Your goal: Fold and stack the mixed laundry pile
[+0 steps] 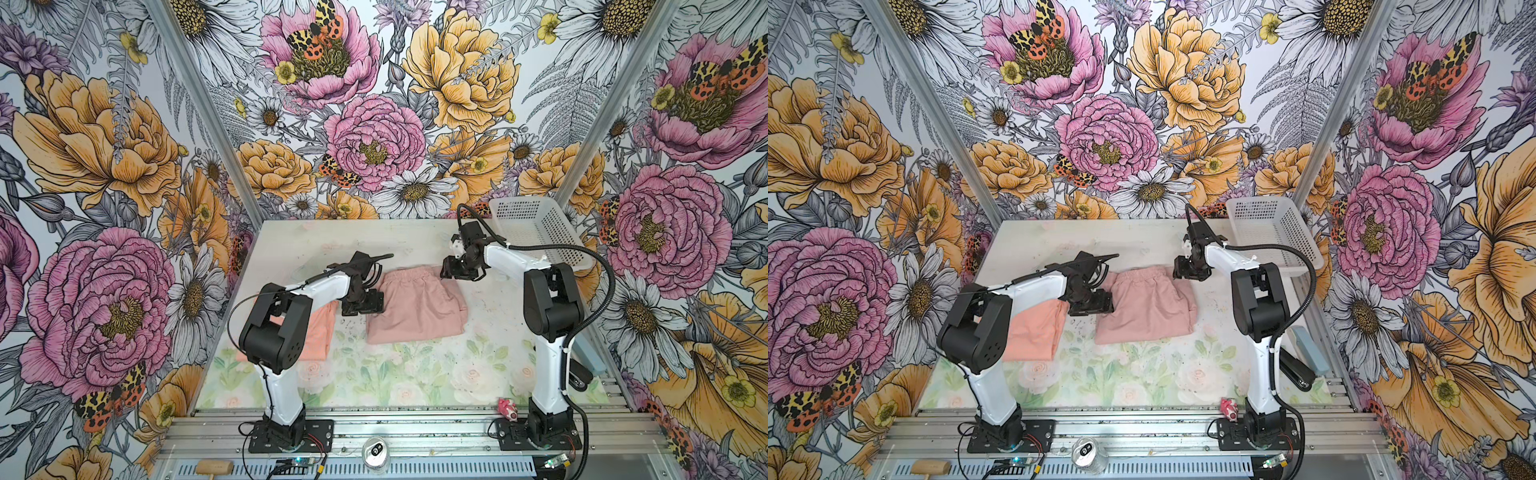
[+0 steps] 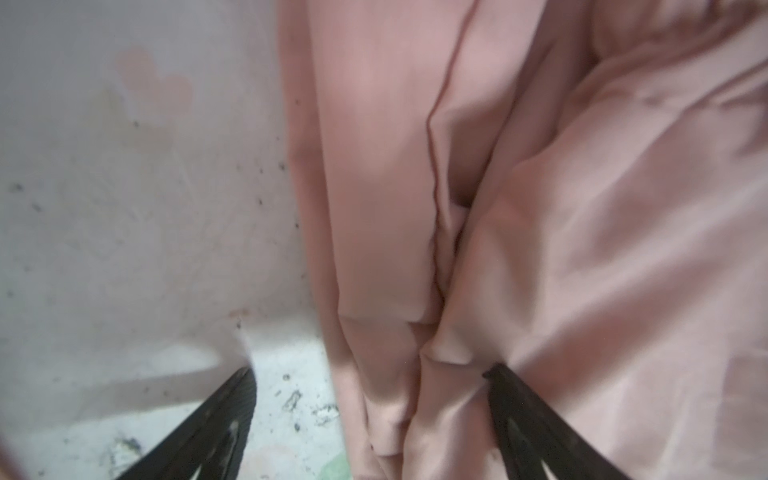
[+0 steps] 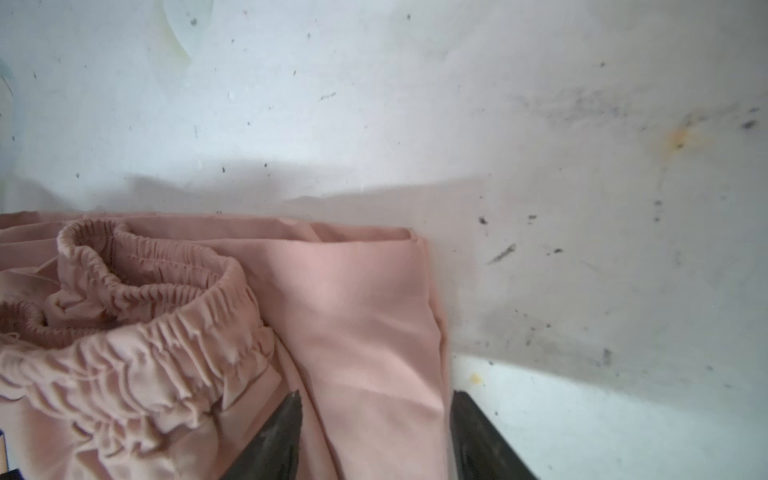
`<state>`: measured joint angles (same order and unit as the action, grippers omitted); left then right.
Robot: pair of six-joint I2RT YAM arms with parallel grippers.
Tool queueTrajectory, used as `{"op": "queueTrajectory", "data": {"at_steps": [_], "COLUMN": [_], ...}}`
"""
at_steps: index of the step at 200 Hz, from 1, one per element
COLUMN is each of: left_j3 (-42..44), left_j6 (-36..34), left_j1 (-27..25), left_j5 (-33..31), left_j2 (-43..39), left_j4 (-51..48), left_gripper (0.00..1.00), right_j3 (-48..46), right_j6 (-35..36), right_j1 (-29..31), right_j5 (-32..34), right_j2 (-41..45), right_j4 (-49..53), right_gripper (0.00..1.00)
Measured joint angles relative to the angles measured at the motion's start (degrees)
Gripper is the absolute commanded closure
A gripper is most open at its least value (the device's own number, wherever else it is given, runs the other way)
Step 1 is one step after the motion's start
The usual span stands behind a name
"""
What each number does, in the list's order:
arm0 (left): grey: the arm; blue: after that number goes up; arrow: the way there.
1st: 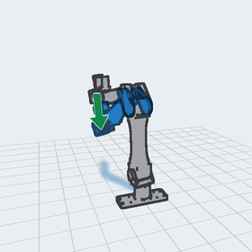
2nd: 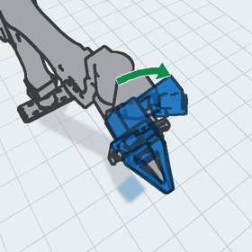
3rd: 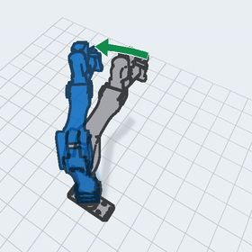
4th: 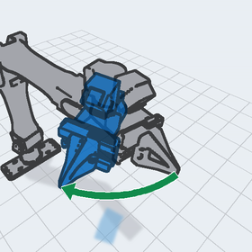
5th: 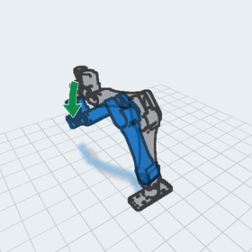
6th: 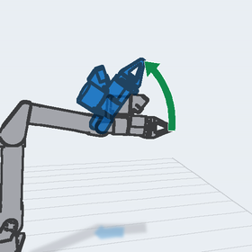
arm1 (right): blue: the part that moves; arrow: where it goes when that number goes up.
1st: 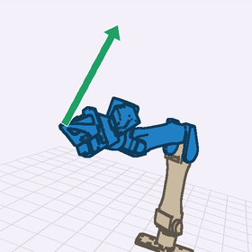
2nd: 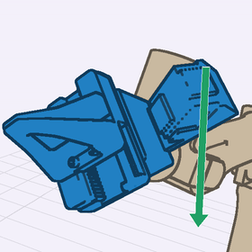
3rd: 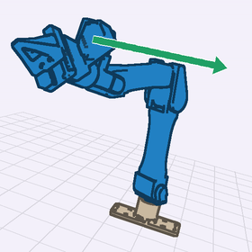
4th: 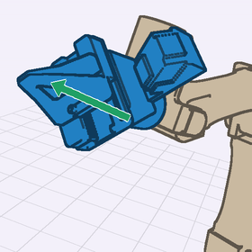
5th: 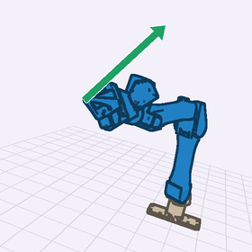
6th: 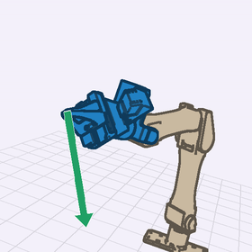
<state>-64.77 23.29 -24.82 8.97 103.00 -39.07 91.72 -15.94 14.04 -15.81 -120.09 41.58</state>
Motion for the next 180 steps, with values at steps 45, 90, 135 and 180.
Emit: {"op": "queueTrajectory", "data": {"at_steps": [45, 90, 135, 180], "left_j3": [4.63, 5.03, 4.83, 5.99], "left_j6": [4.59, 5.31, 5.35, 6.73], "left_j1": [0.35, 0.33, -1.03, -1.68], "left_j5": [-0.72, 1.11, 3.19, 3.89], "left_j2": [-6.45, -9.09, -1.86, -1.07], "left_j4": [3.43, 9.68, 14.43, 18.08], "left_gripper": [0.01, 0.01, 0.09, 0.38], "right_j3": [-8.41, -16.61, -18.84, -19.15], "right_j6": [1.09, 1.75, 2.08, 0.94], "right_j1": [-0.63, -0.79, -0.35, 1.31], "right_j5": [0.74, -3.08, -4.96, -7.06], "right_j2": [12.63, 16.72, 12.37, 9.75], "right_j4": [1.44, -0.28, -1.29, -4.42], "right_gripper": [0.01, 0.01, 0.09, 0.49]}}
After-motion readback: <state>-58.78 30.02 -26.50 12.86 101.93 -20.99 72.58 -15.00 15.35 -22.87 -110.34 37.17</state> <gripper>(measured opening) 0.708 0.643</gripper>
